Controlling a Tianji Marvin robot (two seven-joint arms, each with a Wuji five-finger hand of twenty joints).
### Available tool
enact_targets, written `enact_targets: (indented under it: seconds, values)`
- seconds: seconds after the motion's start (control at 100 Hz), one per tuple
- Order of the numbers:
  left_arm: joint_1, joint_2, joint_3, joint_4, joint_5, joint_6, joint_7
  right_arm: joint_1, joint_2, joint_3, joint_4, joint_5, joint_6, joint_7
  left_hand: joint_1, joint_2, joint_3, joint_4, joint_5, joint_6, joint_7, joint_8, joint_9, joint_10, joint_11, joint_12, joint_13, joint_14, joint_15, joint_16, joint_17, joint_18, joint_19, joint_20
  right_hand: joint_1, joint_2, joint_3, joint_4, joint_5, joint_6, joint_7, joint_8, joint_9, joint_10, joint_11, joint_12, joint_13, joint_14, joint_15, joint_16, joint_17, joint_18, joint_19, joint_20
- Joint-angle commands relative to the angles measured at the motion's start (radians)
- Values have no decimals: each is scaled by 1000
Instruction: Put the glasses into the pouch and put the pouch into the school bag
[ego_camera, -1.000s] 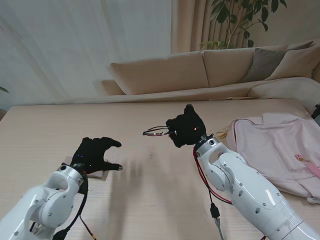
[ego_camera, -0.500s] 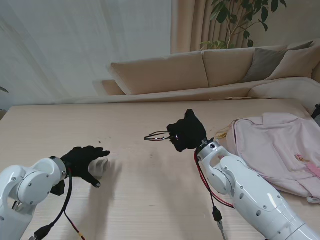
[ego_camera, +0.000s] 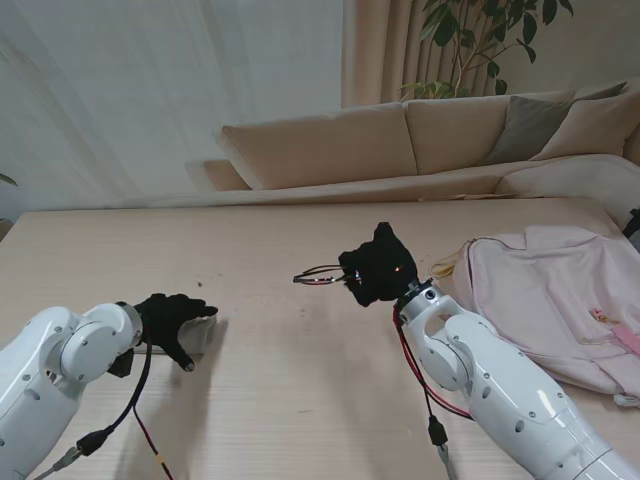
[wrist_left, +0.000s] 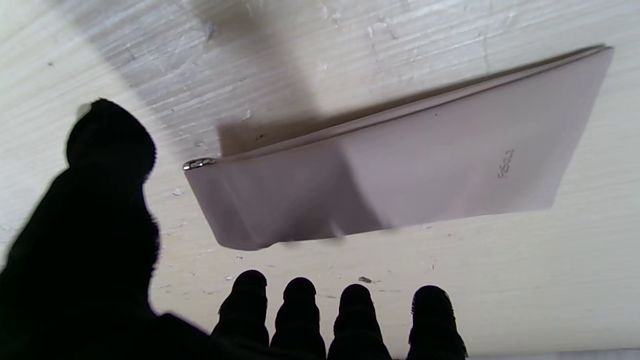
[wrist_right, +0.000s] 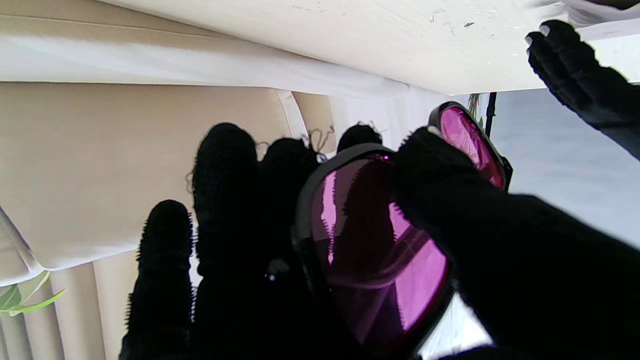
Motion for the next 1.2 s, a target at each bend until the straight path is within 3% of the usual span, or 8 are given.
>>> enact_targets:
  seconds: [0.0,0.12,0.5,0.74,1.01,1.19]
  values:
    - [-2,-5,9,18,4,-1,1,-7,2,4,2,-2,-3,10,-44,-59,48,-39,-47,34,-25,12,-41,5,-15,-20,-33,7,-25,7,-13,20,-46,16,46,33,47,1,23,-43,2,11,44,32,50,29,33,-82,23,19,-23,18,19,18]
    - [-21,-9,37,53,7,5,42,-10,2,11,7,-1,-2,5,-50,-67,59,-41,-45,49,-24,10,-41,14,-16,-19,-33,11,-24,6,-10,26,-42,19,48,31,48,1,22,-39,2,11,45,34,51,31,31,-79,23,19,-24,19,18,17]
    - [-72,-7,97,101,3,28,37,-13,2,11,19,-1,-1,-7,-65,-88,130,-53,-29,110,33,38,-42,63,14,65,-22,32,14,27,-2,40,-30,19,48,31,48,1,25,-41,5,9,46,33,54,36,35,-78,27,21,-22,21,21,19]
    - [-84,-3,117,112,0,34,11,-13,2,12,22,-1,-6,-12,-51,-84,134,-50,-37,99,68,70,-42,49,27,121,-18,26,27,32,-6,37,-25,13,47,33,45,1,24,-42,4,8,46,33,54,38,31,-80,28,22,-22,21,23,20]
    - [-89,-5,134,134,16,27,43,-15,1,10,23,0,-6,-17,-12,-69,129,-32,-42,84,111,129,-28,36,56,180,-6,26,58,42,2,33,5,10,48,34,43,2,24,-41,5,8,43,32,55,41,31,-80,32,24,-22,23,22,20]
    - [-92,-8,147,154,25,22,79,-14,1,6,21,0,-6,-15,-8,-35,95,-15,-42,61,174,229,-14,17,105,232,6,26,105,56,-4,30,62,-4,47,35,42,2,24,-41,5,8,41,31,59,44,27,-80,31,24,-23,22,21,20]
